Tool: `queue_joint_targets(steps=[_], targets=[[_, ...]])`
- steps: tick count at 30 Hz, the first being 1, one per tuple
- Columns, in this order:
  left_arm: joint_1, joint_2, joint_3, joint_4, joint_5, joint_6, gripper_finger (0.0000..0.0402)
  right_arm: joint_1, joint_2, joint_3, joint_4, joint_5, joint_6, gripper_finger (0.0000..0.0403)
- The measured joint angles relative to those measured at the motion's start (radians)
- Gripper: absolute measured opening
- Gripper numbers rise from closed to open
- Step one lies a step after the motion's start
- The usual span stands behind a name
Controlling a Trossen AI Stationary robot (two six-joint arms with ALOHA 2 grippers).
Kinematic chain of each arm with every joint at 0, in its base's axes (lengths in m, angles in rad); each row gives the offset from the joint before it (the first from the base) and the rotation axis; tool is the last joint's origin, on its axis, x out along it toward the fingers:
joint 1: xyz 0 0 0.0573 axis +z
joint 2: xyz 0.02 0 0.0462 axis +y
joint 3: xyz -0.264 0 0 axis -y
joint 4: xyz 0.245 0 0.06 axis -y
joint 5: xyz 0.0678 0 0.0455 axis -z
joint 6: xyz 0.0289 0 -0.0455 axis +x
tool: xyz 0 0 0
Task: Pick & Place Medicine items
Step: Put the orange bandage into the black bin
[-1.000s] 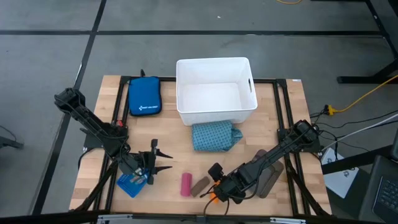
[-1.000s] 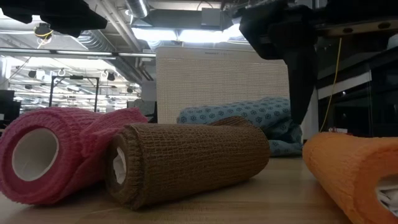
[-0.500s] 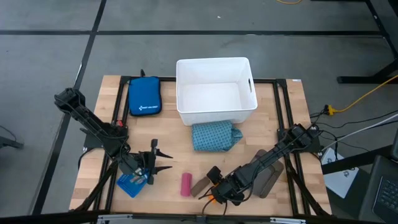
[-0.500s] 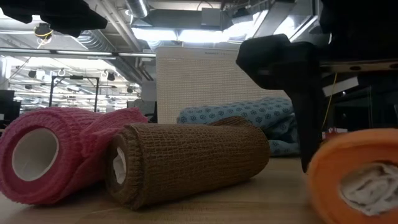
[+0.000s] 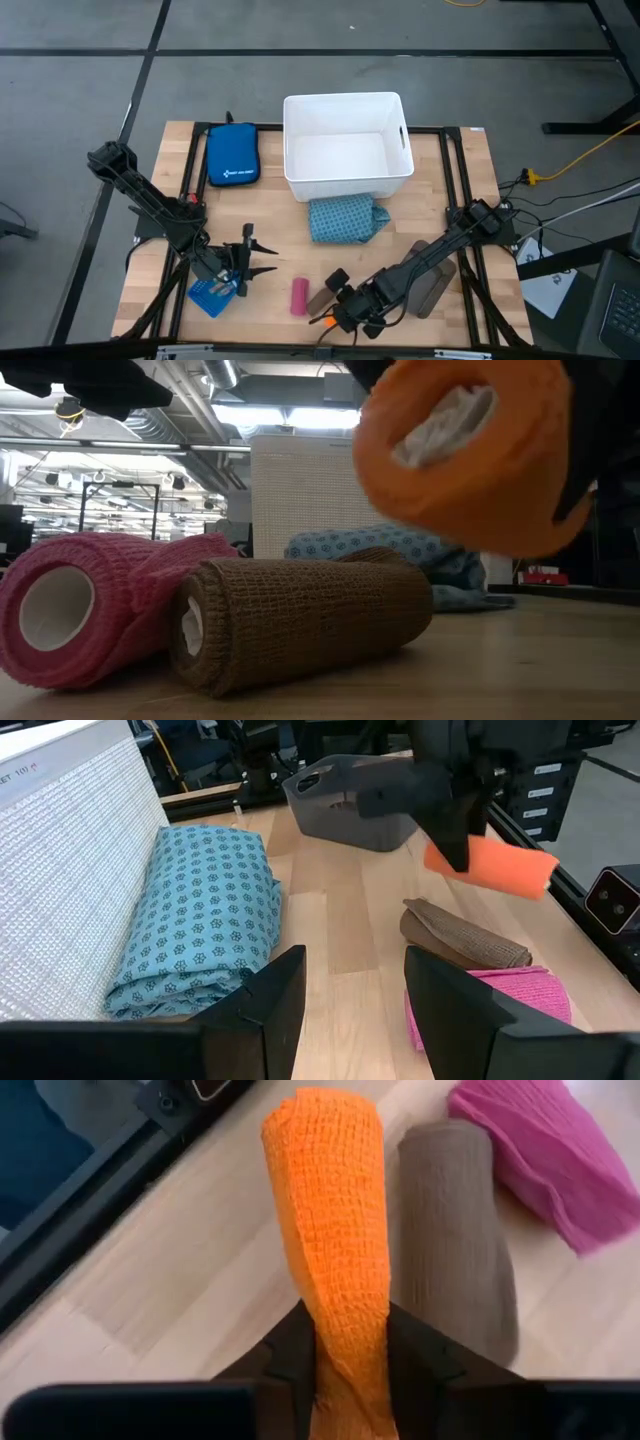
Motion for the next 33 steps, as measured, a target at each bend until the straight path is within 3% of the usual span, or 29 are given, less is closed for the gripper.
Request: queue_joint_targets(steps=[7, 12, 20, 26, 33], targets=[[0.0, 0.0, 0.0, 0.0, 0.0, 0.0, 0.0168, 0.0, 0.0, 0.119, -0.341, 0.11, 0.186, 0.0091], [0.0, 0.0, 0.0, 0.0, 0.004, 0.007, 0.0168, -0.01, -0.001, 0.177, -0.614, 0.223, 0.435, 0.0091], [0.0, 0.0, 0.0, 0.004, 0.026, 0.042, 0.0168, -0.003, -0.034, 0.177, -0.87, 0.32, 0.846, 0.0091], [0.021, 0.0, 0.0, 0.057, 0.095, 0.141, 0.0168, 0.042, -0.12, 0.142, -0.88, 0.323, 1.111, 0.0091], [0.094, 0.0, 0.001, 0.082, 0.234, 0.155, 0.0168, 0.128, -0.281, -0.062, -0.882, 0.311, 1.452, 0.0091]])
